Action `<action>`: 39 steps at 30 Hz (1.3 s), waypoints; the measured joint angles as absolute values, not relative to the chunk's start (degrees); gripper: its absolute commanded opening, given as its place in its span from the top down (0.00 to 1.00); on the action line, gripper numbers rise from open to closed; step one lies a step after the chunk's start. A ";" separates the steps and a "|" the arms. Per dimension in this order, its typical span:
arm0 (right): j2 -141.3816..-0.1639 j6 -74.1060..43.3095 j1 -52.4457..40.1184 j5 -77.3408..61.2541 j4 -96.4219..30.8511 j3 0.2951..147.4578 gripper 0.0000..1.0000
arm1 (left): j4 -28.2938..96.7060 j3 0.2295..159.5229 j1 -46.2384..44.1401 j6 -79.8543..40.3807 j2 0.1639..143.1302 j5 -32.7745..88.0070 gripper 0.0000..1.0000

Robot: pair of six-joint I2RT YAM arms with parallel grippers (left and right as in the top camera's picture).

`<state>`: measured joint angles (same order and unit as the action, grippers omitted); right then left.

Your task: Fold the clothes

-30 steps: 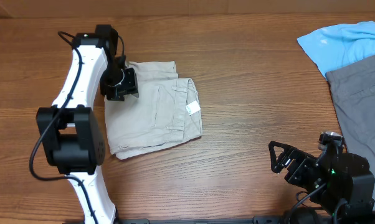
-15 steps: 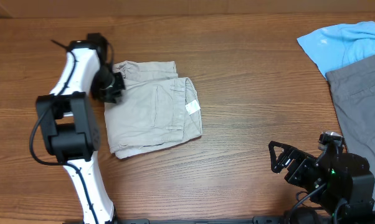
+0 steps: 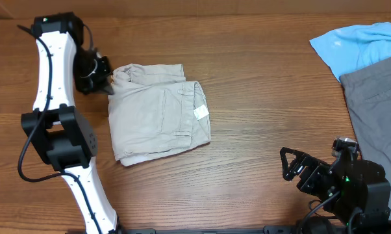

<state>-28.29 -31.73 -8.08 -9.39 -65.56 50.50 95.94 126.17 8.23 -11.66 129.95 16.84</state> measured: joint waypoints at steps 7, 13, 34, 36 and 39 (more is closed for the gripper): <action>-28.29 -31.73 -8.08 -9.34 -65.56 50.50 0.00 | 93.86 117.01 -1.17 -8.12 129.43 17.67 0.96; -28.29 -31.75 -8.08 -9.34 -65.58 50.50 0.00 | 87.72 102.17 -5.17 -7.92 129.45 17.65 0.96; -28.29 -31.75 -8.08 -9.37 -65.58 50.50 0.00 | 87.29 89.47 3.60 -12.78 127.39 8.95 0.96; -28.29 -31.75 -8.08 -9.34 -65.58 50.50 0.00 | 87.70 91.29 3.86 -13.28 125.80 8.08 0.96; -28.29 -31.75 -8.08 -9.34 -65.58 50.50 0.00 | 87.39 94.67 3.66 -13.43 121.21 7.90 0.96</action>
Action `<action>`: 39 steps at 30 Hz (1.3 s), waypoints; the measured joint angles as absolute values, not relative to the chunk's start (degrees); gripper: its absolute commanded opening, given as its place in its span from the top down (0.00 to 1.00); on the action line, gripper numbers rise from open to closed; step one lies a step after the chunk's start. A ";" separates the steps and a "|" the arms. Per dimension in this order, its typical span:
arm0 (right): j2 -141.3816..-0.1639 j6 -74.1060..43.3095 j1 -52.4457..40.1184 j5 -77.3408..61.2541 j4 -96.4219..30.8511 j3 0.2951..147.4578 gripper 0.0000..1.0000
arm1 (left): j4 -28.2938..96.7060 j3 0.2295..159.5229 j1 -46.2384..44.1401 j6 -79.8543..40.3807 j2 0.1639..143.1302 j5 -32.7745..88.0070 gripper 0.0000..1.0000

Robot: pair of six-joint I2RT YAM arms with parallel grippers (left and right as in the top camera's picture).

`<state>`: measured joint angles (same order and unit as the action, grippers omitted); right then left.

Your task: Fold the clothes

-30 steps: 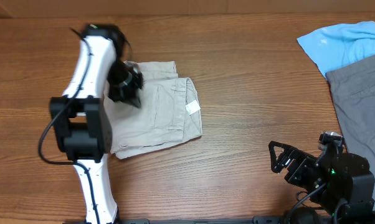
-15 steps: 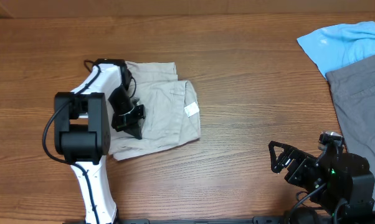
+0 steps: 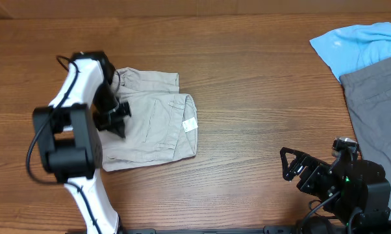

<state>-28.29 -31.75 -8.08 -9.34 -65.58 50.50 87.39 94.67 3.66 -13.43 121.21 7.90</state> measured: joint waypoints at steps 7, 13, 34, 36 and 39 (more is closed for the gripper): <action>-28.29 -31.75 -8.08 -9.37 -65.54 50.50 0.00 | 76.86 98.59 -1.13 -15.00 106.91 10.87 0.96; -28.29 -31.77 -8.08 -9.34 -65.58 50.50 0.00 | 67.83 98.83 -6.92 -19.92 108.07 12.27 0.96; -28.29 -31.75 -8.08 -9.34 -65.54 50.50 0.00 | 52.56 99.96 -9.85 -26.89 127.33 14.63 0.96; -28.29 -31.75 -8.08 -9.37 -65.58 50.50 0.00 | 55.86 102.76 -9.17 -26.87 127.33 14.90 0.96; -28.29 -31.77 -8.08 -9.34 -65.60 50.50 0.00 | 62.83 109.54 -7.79 -25.98 127.31 15.86 0.86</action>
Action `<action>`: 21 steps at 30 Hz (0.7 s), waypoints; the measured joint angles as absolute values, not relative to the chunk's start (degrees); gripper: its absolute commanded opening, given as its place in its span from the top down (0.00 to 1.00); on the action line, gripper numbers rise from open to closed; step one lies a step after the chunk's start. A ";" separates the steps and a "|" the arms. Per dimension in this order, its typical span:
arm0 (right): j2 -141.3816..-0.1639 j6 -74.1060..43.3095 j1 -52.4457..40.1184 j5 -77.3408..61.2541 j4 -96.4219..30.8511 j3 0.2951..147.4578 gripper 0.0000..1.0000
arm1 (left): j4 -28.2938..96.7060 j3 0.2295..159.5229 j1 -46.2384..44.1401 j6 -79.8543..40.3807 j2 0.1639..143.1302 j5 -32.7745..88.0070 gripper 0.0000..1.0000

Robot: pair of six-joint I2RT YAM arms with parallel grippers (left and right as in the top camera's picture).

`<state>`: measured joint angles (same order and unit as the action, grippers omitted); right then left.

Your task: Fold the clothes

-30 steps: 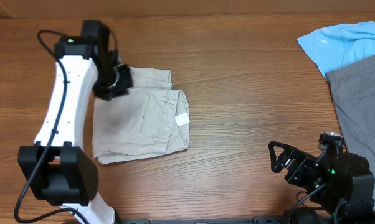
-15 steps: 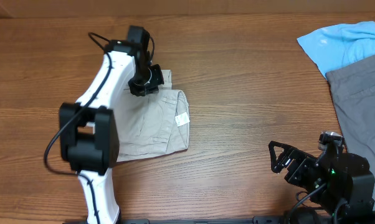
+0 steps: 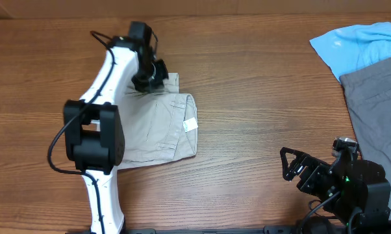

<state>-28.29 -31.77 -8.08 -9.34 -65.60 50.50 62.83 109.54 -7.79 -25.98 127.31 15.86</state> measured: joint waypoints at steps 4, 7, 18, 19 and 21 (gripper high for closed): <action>-28.29 -31.75 -8.08 -9.34 -65.60 50.50 0.00 | 76.20 119.00 -6.13 -21.89 125.97 16.19 0.16; -28.29 -31.77 -8.08 -9.32 -65.60 50.50 0.00 | 84.99 124.64 -4.80 -18.17 123.09 13.39 0.00; -28.29 -31.73 -8.08 -8.97 -65.58 50.50 0.00 | 95.37 125.82 11.77 -5.54 117.91 10.02 0.00; -28.29 -31.75 -8.08 -8.97 -65.56 50.50 0.00 | 95.33 124.92 13.98 -4.05 117.91 11.22 0.00; -28.29 -31.75 -8.08 -8.97 -65.56 50.50 0.00 | 94.70 123.00 17.15 -1.89 117.91 13.17 0.00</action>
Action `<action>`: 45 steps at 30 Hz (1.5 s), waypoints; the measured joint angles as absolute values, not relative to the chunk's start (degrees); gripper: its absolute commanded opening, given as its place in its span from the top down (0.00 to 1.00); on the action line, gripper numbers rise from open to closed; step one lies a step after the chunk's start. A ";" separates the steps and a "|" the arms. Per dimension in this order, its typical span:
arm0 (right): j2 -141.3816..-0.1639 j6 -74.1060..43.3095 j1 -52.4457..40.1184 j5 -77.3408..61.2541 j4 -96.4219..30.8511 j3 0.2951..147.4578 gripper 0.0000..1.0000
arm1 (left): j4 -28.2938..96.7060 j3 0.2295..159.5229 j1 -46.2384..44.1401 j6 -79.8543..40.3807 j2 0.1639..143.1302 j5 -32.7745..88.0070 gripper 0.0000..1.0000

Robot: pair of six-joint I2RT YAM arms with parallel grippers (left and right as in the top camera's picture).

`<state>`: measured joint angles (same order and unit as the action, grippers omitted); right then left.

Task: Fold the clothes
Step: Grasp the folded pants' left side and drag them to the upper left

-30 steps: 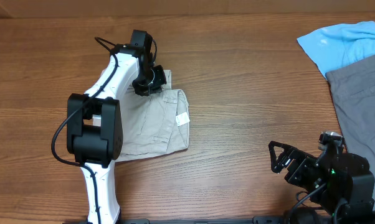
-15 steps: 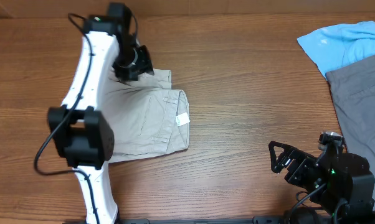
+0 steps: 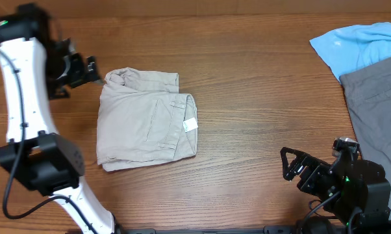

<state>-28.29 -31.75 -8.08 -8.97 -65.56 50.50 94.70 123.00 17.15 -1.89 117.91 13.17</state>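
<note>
Folded khaki shorts (image 3: 143, 120) lie on the wooden table (image 3: 247, 84), left of the middle, with a white label showing at their right edge. My left gripper (image 3: 91, 70) hovers just off the upper left corner of the shorts. It is open and holds nothing. The right gripper (image 3: 288, 165) rests open near the front right edge, far from the shorts, with nothing between its fingers.
At the back right lies a light blue shirt (image 3: 361, 42), with a grey garment (image 3: 377, 97) running down the right edge beneath it. The left arm's white links (image 3: 23, 97) stand along the left side of the table.
My left gripper was over the top edge of the shorts and is now off the cloth, to the left of its upper left corner. The shorts and right arm are unchanged.
First the left gripper was at the upper left corner of the shorts, which lay further right. Then the shorts sat further left, with the gripper on their left part. Later it was at their top edge, and now it is beside them.
</note>
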 measured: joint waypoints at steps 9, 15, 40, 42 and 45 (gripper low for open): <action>-28.29 -31.77 -8.08 -8.97 -65.56 50.50 0.00 | 88.92 109.93 22.92 3.03 117.91 18.52 0.00; -28.29 -31.73 -8.08 -8.95 -65.58 50.50 0.00 | 82.02 98.94 22.90 4.60 118.04 19.73 0.00; -28.29 -31.75 -8.08 -8.95 -65.58 50.50 0.00 | 55.46 76.97 22.92 7.57 116.31 22.94 0.46; -28.29 -31.75 -8.08 -8.95 -65.56 50.50 0.00 | 55.09 76.18 22.92 7.92 116.38 24.18 0.48; -28.29 -31.73 -8.08 -8.95 -65.54 50.50 0.00 | 54.87 75.83 22.92 7.97 116.40 24.99 0.56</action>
<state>-28.29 -31.73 -8.08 -8.95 -65.54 50.50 54.87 75.83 22.92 7.97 116.40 24.99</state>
